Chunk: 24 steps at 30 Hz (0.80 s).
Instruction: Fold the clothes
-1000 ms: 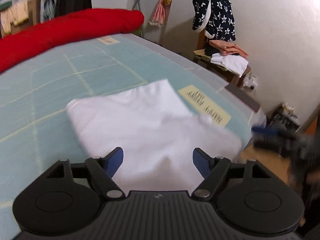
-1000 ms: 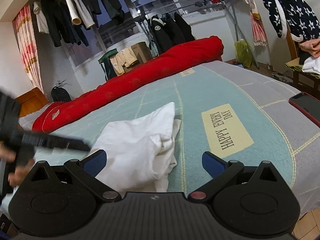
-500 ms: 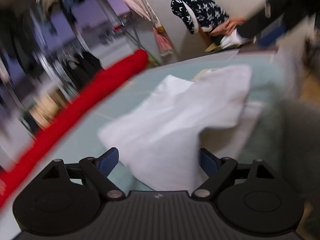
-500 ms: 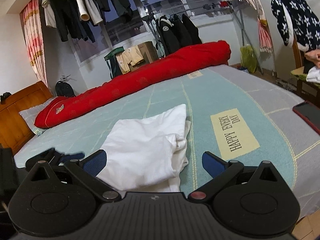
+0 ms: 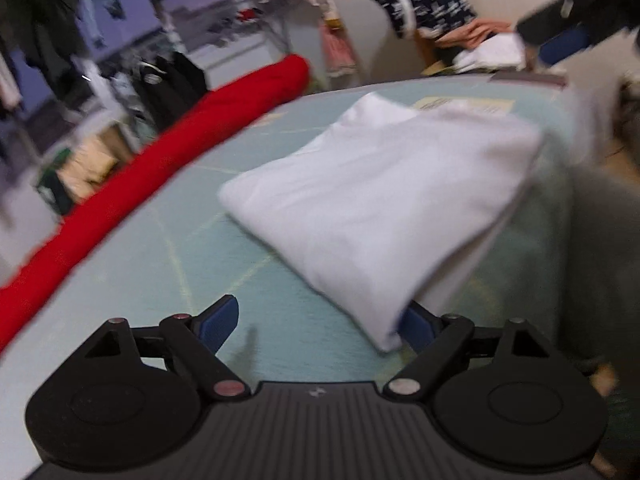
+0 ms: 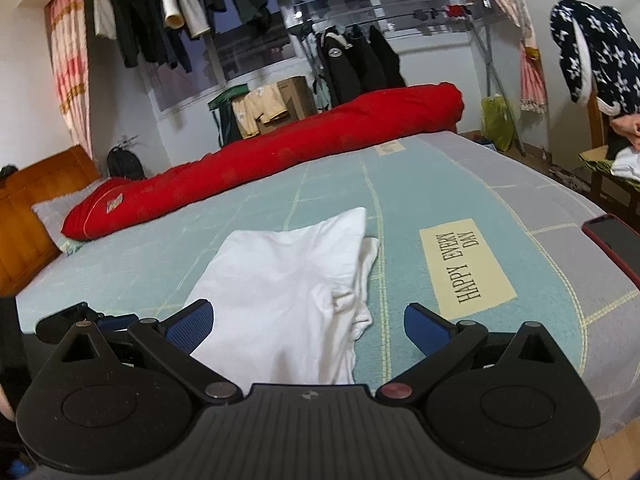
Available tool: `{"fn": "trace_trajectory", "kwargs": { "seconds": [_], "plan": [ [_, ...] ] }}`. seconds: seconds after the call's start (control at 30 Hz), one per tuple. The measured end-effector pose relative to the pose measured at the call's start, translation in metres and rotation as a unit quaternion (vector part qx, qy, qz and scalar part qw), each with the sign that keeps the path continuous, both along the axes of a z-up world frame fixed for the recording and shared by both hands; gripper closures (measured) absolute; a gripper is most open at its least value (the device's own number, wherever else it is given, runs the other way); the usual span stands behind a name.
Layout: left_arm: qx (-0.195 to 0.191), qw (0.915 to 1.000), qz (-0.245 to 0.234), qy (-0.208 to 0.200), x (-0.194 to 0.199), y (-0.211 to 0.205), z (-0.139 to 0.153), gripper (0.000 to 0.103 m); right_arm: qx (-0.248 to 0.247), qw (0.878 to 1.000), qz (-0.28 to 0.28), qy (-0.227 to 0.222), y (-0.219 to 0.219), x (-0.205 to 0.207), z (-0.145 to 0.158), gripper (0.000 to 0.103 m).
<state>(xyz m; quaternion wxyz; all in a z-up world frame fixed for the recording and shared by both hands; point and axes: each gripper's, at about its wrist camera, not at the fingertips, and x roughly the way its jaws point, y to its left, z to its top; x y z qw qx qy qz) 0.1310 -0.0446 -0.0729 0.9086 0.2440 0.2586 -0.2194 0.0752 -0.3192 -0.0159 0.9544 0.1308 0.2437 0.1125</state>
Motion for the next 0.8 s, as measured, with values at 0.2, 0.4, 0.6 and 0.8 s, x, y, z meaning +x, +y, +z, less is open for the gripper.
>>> {"fn": "trace_trajectory", "kwargs": {
  "seconds": [0.2, 0.4, 0.6, 0.8],
  "plan": [
    [-0.144, 0.9876, 0.020, 0.060, 0.017, 0.034, 0.032, 0.017, 0.004, 0.999, 0.026, 0.020, 0.004, 0.007, -0.011, 0.000],
    [-0.229, 0.9701, 0.031, 0.072, 0.061, 0.027, 0.047, 0.017, 0.049, 0.993, 0.085, 0.064, 0.011, 0.018, -0.031, 0.000],
    [-0.253, 0.9640, 0.016, 0.082, 0.089, 0.003, 0.045, 0.017, 0.107, 0.983, 0.105, 0.106, 0.007, 0.026, -0.053, 0.000],
    [-0.255, 0.9624, 0.010, 0.093, 0.098, -0.010, 0.039, 0.017, 0.181, 0.969, 0.113, 0.126, -0.005, 0.032, -0.069, 0.000]
  ]
}}
